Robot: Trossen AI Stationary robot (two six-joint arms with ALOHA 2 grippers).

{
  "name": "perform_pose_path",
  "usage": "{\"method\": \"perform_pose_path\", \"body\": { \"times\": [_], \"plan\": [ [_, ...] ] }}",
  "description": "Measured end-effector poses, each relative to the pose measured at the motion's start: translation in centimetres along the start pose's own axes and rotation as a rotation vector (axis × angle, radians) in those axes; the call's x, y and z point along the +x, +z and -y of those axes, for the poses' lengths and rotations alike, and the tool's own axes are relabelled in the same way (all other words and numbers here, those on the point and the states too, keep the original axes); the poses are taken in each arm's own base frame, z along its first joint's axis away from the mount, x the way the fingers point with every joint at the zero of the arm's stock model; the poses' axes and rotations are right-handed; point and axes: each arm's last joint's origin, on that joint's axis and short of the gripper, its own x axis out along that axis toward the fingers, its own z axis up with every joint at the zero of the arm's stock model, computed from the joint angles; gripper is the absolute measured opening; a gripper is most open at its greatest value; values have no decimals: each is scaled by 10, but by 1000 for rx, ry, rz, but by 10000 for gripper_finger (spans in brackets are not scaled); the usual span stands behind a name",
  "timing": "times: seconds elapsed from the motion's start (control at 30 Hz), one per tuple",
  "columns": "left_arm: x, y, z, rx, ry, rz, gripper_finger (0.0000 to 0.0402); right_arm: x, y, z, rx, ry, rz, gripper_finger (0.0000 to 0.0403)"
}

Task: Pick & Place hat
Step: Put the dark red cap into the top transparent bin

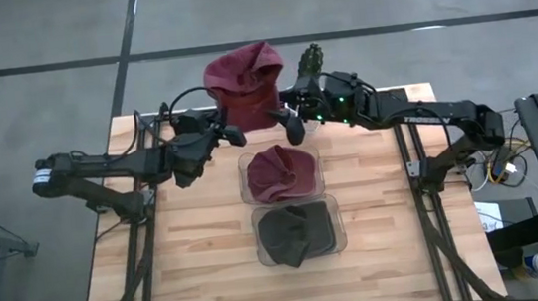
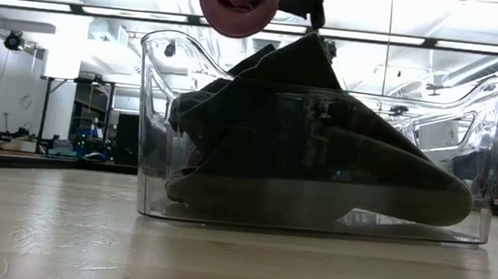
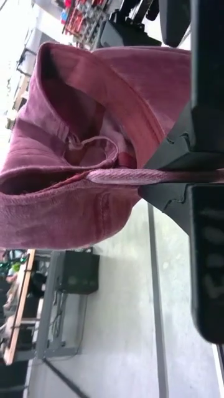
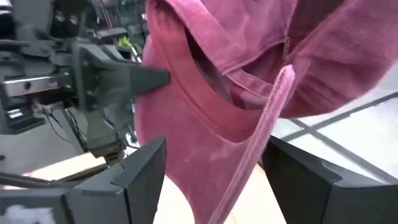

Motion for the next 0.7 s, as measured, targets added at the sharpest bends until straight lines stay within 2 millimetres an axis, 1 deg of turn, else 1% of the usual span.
{"method": "perform_pose_path", "body": {
  "times": [0.2,0.3,0.37,0.43,0.6,0.63,0.7],
  "plan": [
    [-6,-1,2,10,8,10,6,6,7,-1,-34,-35,-42,245],
    [-7,-1,3,-3,-4,5,6,5,10,0,-20,-85,-51,224],
    [-7,-2,4,-5,-21,-5,6,5,9,0,0,-111,-53,199],
    [-7,-2,4,-8,-25,-5,6,5,8,1,15,-132,-63,161],
    [-8,-2,5,-16,-29,-6,6,5,5,2,14,-148,-86,39],
    [-8,-2,5,-19,-31,-6,6,5,5,2,12,-146,-85,25],
    [-8,-2,5,-20,-44,-14,14,5,5,2,9,-147,-86,19]
  ]
}}
